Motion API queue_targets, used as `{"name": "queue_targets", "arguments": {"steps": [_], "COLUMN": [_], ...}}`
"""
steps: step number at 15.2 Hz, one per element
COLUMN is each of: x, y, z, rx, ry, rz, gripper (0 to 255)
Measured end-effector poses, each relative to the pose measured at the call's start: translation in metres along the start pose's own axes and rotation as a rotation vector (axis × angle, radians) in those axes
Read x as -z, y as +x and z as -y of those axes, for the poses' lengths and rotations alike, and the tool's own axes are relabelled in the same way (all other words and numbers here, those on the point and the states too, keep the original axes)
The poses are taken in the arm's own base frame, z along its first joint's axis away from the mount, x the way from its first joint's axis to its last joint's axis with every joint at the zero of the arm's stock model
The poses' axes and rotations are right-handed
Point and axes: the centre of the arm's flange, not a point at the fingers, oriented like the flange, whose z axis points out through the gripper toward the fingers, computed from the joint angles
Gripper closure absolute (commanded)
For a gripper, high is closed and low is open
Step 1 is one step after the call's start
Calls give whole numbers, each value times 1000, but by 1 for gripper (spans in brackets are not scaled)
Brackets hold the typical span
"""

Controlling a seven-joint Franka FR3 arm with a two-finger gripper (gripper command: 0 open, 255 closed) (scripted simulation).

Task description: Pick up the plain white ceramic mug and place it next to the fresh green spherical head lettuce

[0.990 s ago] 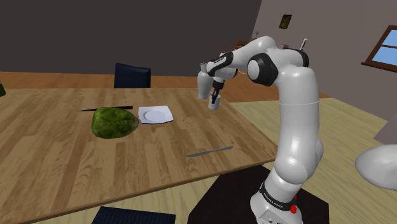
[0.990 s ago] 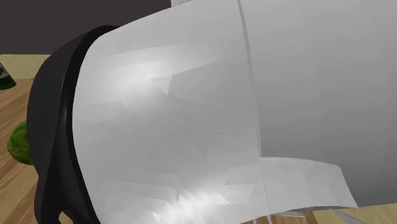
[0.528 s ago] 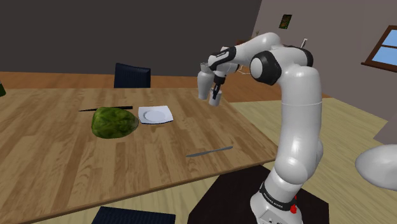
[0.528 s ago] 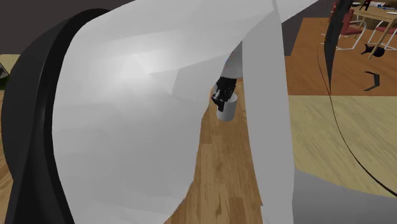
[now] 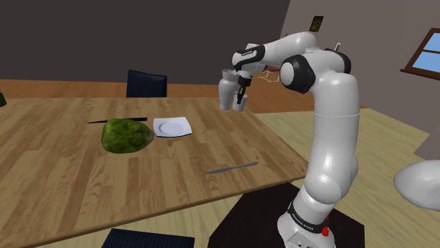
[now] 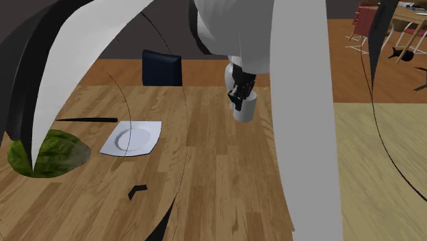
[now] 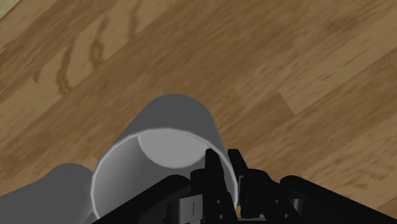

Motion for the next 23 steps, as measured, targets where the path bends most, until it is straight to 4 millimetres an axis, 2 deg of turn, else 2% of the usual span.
{"name": "queue_targets", "arguments": {"steps": [23], "x": [122], "y": [6], "z": [-3], "rx": [0], "ry": [0], "rz": [0], "gripper": [255]}}
